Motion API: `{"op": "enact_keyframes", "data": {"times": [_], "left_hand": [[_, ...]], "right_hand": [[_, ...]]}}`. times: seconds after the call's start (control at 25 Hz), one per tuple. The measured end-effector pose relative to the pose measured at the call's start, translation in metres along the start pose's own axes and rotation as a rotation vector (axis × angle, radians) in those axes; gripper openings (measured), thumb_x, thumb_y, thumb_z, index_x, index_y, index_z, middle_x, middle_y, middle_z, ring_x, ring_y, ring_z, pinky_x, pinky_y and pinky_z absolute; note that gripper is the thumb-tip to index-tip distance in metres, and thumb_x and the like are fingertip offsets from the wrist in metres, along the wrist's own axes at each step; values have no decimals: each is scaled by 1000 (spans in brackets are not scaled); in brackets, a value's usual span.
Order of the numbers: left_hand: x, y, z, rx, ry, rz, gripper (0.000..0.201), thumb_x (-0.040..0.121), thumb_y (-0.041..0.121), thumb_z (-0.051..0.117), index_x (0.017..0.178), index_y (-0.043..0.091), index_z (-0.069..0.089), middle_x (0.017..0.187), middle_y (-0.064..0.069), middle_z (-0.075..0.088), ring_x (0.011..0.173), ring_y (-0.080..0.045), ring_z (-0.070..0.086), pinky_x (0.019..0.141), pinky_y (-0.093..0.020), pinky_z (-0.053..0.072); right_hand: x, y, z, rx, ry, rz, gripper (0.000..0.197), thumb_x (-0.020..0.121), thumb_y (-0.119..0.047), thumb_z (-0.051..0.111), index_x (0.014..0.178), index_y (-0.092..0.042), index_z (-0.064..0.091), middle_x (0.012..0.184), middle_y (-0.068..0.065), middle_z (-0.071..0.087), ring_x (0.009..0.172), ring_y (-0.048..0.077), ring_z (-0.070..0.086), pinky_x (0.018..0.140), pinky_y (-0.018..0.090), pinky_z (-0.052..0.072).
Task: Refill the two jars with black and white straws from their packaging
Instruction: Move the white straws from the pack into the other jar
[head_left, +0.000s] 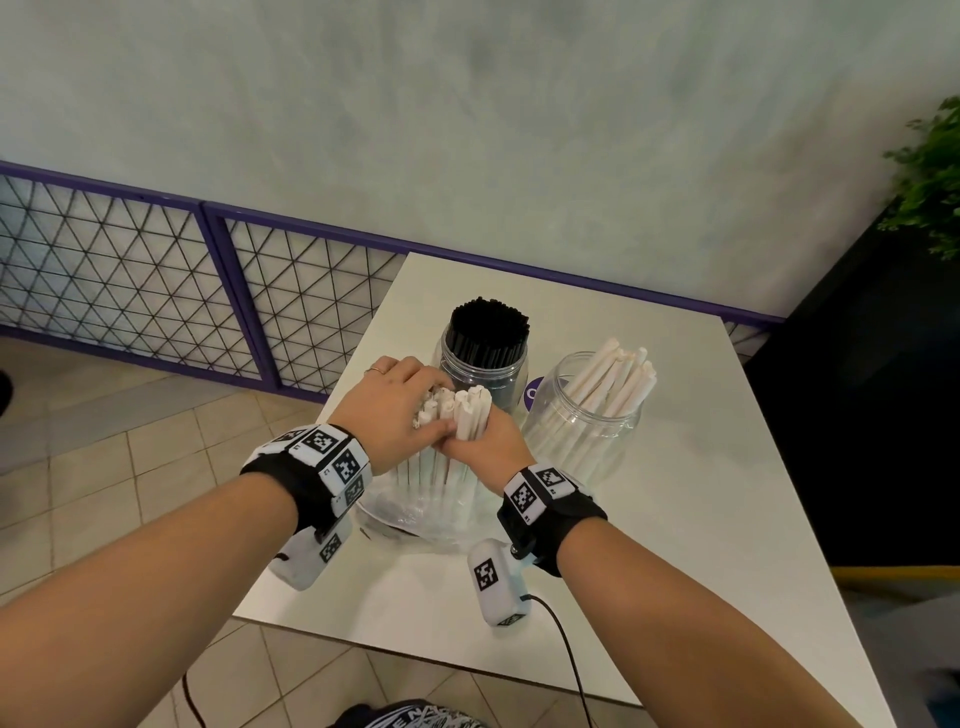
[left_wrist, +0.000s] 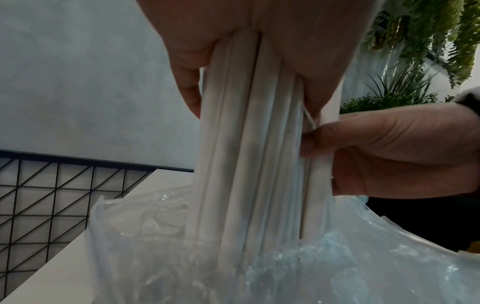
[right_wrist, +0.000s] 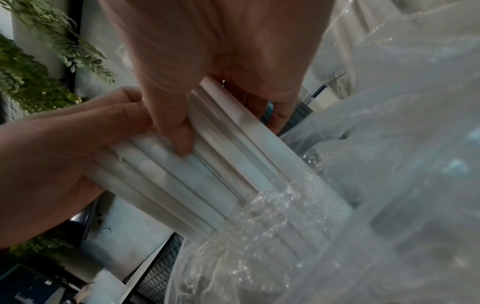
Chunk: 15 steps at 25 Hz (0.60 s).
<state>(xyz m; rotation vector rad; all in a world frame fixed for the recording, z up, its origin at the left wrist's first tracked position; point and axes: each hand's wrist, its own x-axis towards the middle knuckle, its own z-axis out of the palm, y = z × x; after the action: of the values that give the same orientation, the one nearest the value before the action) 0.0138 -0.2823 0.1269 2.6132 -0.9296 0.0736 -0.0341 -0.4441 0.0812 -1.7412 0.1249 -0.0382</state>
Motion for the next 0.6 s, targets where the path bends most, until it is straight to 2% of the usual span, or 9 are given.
{"op": "enact_keyframes", "data": {"times": [0.08,0.36,0.48,0.6], "left_hand": [[0,3,1,-14,-5,2,66,69,69,33,119,31,53,113,6,54,106,-21,43,96,-35,38],[3,2,2,-4,-8,-3,62,69,68,32,109,28,56,108,5,53,100,-20,42,95,-36,38],[1,-1,2,1,-3,-1,63,70,70,30,109,27,55,108,6,52,98,-16,37,94,-33,37],[0,-3,1,-14,0,-4,65,70,74,30,108,28,56,107,8,51,97,-14,33,92,-32,35]], "right_hand": [[0,1,0,-32,-9,-1,50,65,-20,79,112,-18,61,105,2,70,100,17,66,89,36,54],[-1,0,-7,-81,-28,-24,34,73,-16,73,105,-14,63,100,7,70,96,22,66,84,38,55],[-1,-2,-7,-64,-29,-34,36,74,-12,76,107,-12,61,103,10,68,96,20,66,83,33,54],[-2,-1,-1,-76,-36,-32,39,72,-13,76,108,-13,62,101,6,69,94,19,66,83,31,53]]}}
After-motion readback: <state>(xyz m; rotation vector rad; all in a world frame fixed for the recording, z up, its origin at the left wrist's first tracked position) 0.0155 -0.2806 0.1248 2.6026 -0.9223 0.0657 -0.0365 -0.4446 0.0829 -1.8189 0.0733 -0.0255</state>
